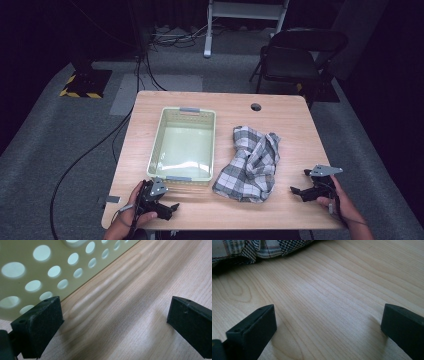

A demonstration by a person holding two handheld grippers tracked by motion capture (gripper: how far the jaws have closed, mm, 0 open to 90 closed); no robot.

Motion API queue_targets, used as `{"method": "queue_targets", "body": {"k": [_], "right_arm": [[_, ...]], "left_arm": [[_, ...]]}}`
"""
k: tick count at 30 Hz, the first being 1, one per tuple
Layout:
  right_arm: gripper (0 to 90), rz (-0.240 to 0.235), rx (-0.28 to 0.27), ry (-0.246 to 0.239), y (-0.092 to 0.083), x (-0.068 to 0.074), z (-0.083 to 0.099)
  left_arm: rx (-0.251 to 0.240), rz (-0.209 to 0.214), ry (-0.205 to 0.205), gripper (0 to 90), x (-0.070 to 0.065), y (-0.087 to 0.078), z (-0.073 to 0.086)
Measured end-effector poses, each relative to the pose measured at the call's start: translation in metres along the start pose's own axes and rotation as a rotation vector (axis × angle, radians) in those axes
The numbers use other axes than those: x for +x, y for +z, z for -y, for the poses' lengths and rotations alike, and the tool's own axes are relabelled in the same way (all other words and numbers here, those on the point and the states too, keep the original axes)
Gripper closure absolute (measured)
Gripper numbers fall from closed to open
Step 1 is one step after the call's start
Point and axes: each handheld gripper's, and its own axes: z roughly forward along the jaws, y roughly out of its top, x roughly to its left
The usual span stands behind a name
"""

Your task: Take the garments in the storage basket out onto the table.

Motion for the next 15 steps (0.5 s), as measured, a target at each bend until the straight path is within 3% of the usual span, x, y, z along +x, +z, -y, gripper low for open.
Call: {"method": "queue_targets", "body": {"k": [15], "right_arm": [[0.1, -0.001, -0.001, -0.001, -0.0001, -0.0001, 0.0001]], "left_arm": [[0.003, 0.002, 0.002, 0.0, 0.0002, -0.0001, -0.0002]]}}
